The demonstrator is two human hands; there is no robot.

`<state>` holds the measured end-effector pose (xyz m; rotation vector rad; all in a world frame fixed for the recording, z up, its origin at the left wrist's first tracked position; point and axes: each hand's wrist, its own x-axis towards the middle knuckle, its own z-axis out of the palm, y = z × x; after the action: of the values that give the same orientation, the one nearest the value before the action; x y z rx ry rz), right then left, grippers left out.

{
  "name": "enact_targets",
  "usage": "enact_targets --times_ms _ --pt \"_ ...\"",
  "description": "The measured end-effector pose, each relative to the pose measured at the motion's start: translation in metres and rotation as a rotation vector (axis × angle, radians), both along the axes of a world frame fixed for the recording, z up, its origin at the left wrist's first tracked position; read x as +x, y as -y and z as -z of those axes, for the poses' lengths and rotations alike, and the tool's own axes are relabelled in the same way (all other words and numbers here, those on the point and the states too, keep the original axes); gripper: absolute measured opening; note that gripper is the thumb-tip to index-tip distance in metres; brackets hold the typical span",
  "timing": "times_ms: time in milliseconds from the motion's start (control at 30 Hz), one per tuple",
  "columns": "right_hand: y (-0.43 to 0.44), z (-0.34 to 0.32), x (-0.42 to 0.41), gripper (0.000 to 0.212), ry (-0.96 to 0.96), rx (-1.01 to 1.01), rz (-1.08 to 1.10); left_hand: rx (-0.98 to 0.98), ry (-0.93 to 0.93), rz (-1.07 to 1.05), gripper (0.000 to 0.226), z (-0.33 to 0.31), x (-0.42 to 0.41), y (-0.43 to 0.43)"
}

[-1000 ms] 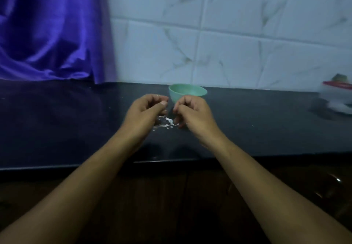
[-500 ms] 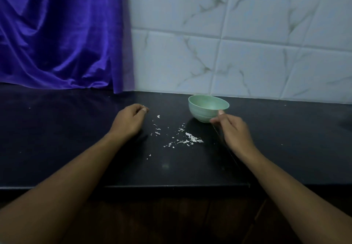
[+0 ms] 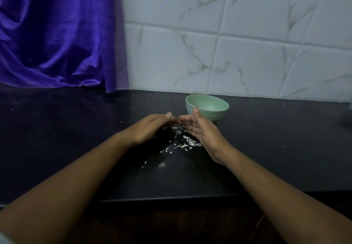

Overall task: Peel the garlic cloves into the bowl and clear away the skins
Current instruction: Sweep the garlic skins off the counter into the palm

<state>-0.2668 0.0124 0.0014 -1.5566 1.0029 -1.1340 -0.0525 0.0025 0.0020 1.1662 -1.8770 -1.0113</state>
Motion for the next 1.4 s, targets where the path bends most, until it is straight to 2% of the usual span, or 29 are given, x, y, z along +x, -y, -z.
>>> enact_targets --times_ms 100,200,300,400,500,567,633,733,833,967,1067,1133,1200,1400 --pt "0.004 0.0 -0.001 0.056 0.097 -0.037 0.101 -0.016 -0.289 -0.193 0.047 -0.008 0.01 0.002" --pt "0.01 0.003 0.001 0.07 -0.063 -0.045 0.132 -0.093 -0.444 -0.378 0.045 -0.013 0.029 0.009" --pt "0.021 0.0 0.016 0.089 -0.223 -0.037 0.09 -0.153 -0.375 -0.543 0.049 -0.005 0.045 0.015" --pt "0.032 -0.004 0.037 0.078 -0.227 -0.028 -0.003 -0.153 -0.173 -0.611 0.057 -0.001 0.051 0.013" --pt "0.03 -0.006 0.05 0.065 -0.171 0.004 -0.159 -0.075 -0.039 -0.568 0.07 0.0 0.048 0.011" --pt "0.023 -0.007 0.051 0.068 -0.065 0.045 -0.217 -0.031 -0.066 -0.455 0.084 0.0 0.041 0.007" --pt "0.015 -0.012 0.045 0.071 0.107 0.071 -0.174 0.046 -0.188 -0.302 0.074 0.0 0.026 0.005" --pt "0.011 -0.016 0.025 0.072 0.3 0.01 0.038 0.172 -0.328 -0.15 0.062 -0.004 0.001 -0.002" --pt "0.004 -0.012 0.01 0.071 0.231 0.026 0.152 0.268 -0.499 -0.095 0.058 -0.008 -0.003 -0.004" --pt "0.007 -0.005 0.013 0.068 0.072 0.052 0.159 0.135 -0.682 -0.303 0.055 -0.018 0.013 0.001" --pt "0.012 -0.009 0.034 0.066 0.03 0.051 0.072 0.084 -0.649 -0.46 0.052 -0.019 0.018 0.002" --pt "0.008 -0.01 0.049 0.07 0.023 0.082 -0.063 0.102 -0.618 -0.465 0.052 -0.017 0.018 0.001" --pt "0.002 -0.011 0.058 0.078 0.104 0.113 -0.157 0.108 -0.606 -0.43 0.053 -0.015 0.016 0.0" --pt "0.009 -0.021 0.047 0.073 0.283 0.068 -0.059 0.153 -0.56 -0.241 0.053 -0.017 0.003 -0.006"
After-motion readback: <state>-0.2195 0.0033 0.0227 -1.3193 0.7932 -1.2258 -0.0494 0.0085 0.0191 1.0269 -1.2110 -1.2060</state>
